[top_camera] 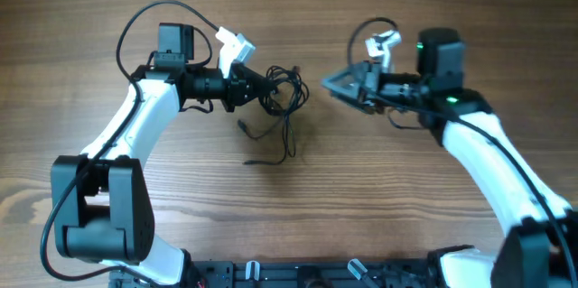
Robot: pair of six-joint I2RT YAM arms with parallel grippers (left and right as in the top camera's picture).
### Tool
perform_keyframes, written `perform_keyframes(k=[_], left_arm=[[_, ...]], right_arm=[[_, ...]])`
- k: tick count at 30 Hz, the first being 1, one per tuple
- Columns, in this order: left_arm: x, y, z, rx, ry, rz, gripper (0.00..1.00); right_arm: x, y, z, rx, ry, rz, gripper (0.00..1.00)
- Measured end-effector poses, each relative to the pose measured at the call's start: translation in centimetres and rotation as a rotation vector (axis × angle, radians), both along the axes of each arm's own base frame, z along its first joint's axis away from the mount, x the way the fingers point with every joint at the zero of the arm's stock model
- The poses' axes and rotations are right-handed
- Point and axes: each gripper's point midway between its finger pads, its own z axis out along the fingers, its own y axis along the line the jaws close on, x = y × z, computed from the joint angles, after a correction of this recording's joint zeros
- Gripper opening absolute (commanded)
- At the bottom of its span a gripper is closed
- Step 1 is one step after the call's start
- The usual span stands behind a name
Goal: Untangle cables
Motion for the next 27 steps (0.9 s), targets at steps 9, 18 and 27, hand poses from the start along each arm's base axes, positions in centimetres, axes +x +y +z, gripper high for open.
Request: perform_keyframes(k=[9, 18, 27], left_arm=[[-0.9, -0.7, 1.5, -0.097, 0.008, -0.052, 0.04], [-0.4, -0.9, 2.1, -0.129, 0.035, -0.032, 0.04], [1.0, -0.4, 1.3, -0.070, 0.065, 0.050, 0.04]], right_arm=[[0.7, 3.6, -1.3, -0.070, -0.090, 0.001, 0.51], [0.4, 5.9, -2.2, -0.028, 0.283, -0.200, 0.29], [2.5, 5.0, -2.0, -0.169, -0.144, -0.145, 0.51]])
